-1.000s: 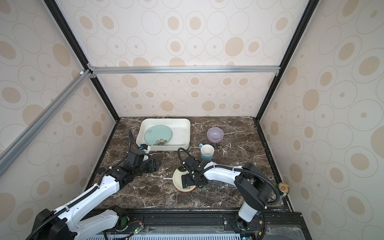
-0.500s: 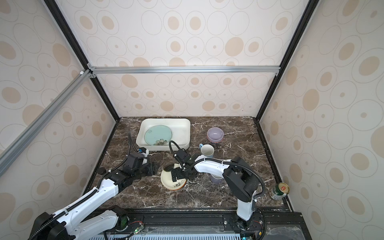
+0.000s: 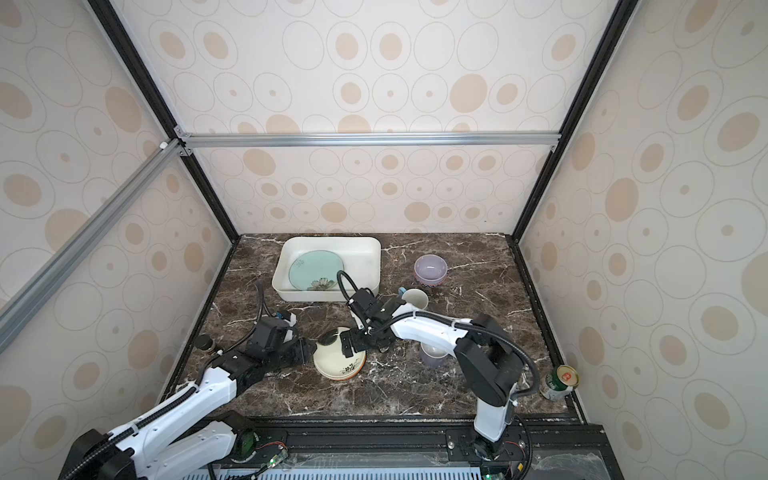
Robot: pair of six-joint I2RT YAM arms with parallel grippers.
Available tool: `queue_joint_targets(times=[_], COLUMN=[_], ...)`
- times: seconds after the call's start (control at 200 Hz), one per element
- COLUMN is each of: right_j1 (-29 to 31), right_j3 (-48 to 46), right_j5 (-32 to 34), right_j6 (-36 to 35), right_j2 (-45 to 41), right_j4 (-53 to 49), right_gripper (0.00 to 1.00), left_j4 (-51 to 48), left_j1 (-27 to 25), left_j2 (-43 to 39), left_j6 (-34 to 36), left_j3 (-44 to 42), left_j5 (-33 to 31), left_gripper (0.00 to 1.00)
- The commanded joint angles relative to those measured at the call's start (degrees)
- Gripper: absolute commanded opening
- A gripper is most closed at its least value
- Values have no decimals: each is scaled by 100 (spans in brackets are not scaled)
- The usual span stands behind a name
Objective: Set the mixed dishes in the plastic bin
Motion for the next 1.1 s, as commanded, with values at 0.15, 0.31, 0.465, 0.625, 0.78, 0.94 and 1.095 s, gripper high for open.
queue_joint_targets(times=[0.15,0.31,0.465,0.625,0.78,0.94,1.095], right_j1=[-303,-324,-343,-448,-575,-705,-793], right_j3=[-614,-815,-938,-1097,-1257,-1338,-1350], right_j5=[314,199,179,135,75,24,-55], right_j6=[-131,-78,-78,-101,-104,-147,-187], right_j2=[-870,-914,-988,-1106,-1246,-1317,-1308], right_j4=[-317,-151,-56,5,71,110,148], right_gripper=[100,100,100,100,100,100,100], left_j4=[-74,-185,-286,-388,-557,-691,-919], left_j1=[-264,-425,-481,-489,-490,-498,-495], left_j2=[503,870,1178,1554,1824,1920,2109], left_j6=[54,166,293,454,571,670,741], left_j3=[262,497,762,970,1164,1337,1565], left_j5=[77,51,-48,-93,-177,-322,-444], left_gripper=[51,50,42,34,21,14,0])
